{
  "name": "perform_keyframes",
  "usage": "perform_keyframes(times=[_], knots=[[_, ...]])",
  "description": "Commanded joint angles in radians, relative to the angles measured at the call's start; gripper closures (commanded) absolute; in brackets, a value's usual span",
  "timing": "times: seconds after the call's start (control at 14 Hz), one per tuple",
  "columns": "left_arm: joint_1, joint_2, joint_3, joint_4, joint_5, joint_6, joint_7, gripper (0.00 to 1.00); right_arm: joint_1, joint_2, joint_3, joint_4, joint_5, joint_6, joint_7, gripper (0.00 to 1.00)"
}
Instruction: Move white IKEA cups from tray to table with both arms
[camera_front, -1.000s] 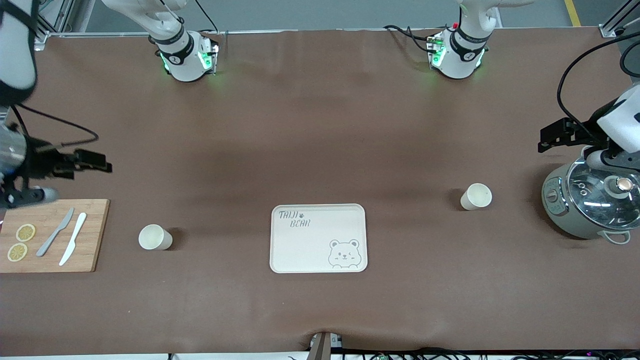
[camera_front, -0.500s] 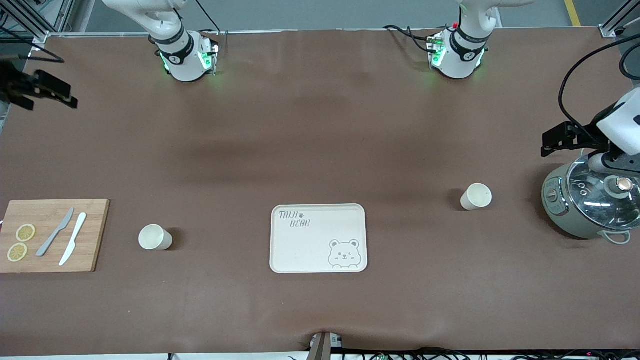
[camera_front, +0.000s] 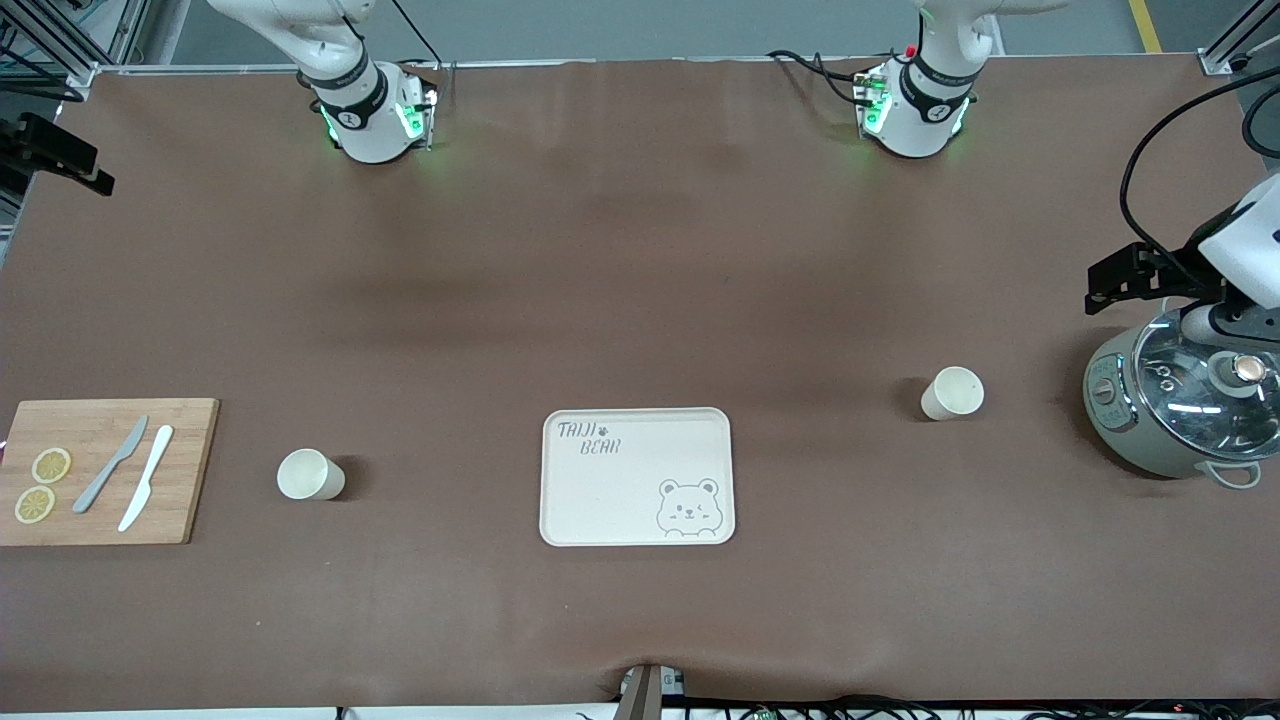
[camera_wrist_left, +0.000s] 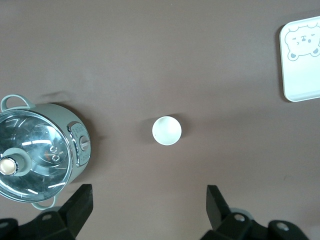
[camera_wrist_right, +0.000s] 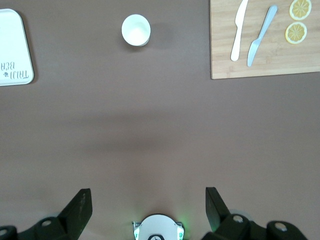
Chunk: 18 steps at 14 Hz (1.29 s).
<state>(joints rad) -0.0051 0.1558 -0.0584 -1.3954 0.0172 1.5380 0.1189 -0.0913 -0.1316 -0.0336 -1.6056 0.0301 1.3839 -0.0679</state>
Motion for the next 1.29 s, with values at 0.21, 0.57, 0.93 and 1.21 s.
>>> perform_keyframes(times=[0.21,0.57,0.93,1.21], knots=[[-0.004,-0.016,-0.004,-0.008,0.021,0.005,0.008,0.0,-0.011,0.053,0.009,0.085,-0.013,0.003,0.022,0.0],[-0.006,-0.015,-0.006,-0.008,0.021,0.005,0.007,0.0,-0.008,0.095,0.011,0.161,-0.013,-0.002,0.022,0.0],[-0.006,-0.016,-0.006,-0.008,0.021,0.007,0.004,0.0,-0.011,0.089,0.008,0.156,-0.016,-0.048,0.023,0.0],[-0.006,-0.015,-0.006,-0.008,0.021,0.005,0.004,0.0,-0.002,0.09,0.012,0.153,-0.01,-0.097,0.013,0.0]])
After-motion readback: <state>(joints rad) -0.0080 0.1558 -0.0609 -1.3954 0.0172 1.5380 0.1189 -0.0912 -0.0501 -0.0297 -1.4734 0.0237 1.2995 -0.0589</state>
